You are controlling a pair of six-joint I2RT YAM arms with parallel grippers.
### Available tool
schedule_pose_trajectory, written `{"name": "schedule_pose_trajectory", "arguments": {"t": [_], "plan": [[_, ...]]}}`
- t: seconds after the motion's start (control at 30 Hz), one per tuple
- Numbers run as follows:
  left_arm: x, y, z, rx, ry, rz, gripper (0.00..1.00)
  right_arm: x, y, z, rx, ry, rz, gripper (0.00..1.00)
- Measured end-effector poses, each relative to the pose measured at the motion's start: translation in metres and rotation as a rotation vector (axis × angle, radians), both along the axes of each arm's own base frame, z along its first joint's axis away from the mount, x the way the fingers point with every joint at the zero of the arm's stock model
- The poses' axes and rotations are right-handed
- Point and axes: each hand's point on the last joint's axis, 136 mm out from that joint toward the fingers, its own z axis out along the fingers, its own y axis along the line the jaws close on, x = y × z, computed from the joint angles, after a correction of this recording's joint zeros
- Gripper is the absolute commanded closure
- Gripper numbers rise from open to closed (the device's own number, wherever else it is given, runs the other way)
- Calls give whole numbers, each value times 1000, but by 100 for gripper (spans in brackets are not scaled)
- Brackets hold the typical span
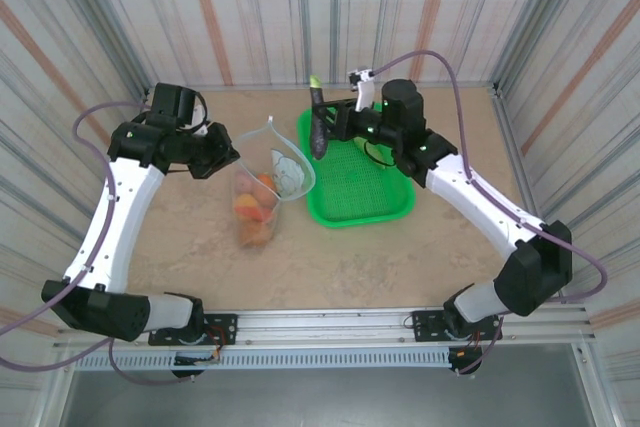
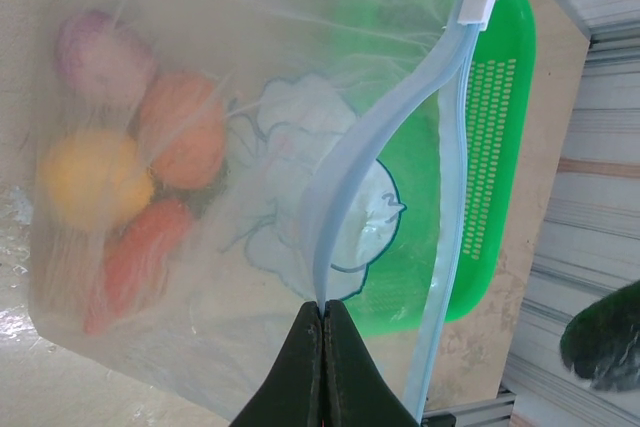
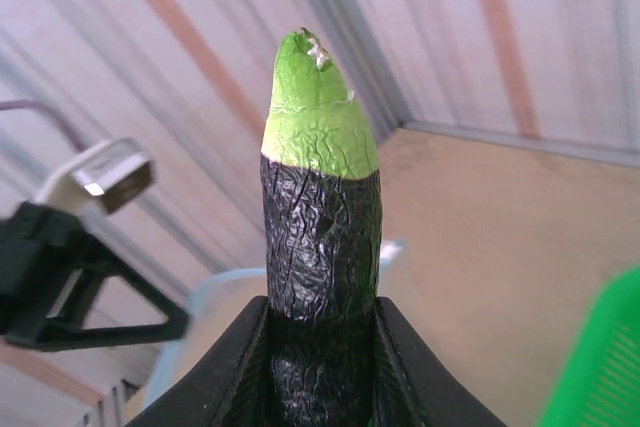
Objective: Place the food in the zip-top bag and seal the zipper
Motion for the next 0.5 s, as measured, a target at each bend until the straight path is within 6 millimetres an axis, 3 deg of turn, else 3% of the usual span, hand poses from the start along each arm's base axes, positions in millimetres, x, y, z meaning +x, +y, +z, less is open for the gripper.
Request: {"name": "schedule_pose_trajectory", "arguments": {"t": [0.1,0.27,0.5], "plan": [[0,0,0,-2,1,-2,100,-23,29,-7,45,-62,61,71],[-1,-2,1,-10,2,-7,100,-50,73,-52,68,-107,115,69],[-2,-4,1,-26,10,-6,100,-42,78,-105,91,-99,67,67]]}}
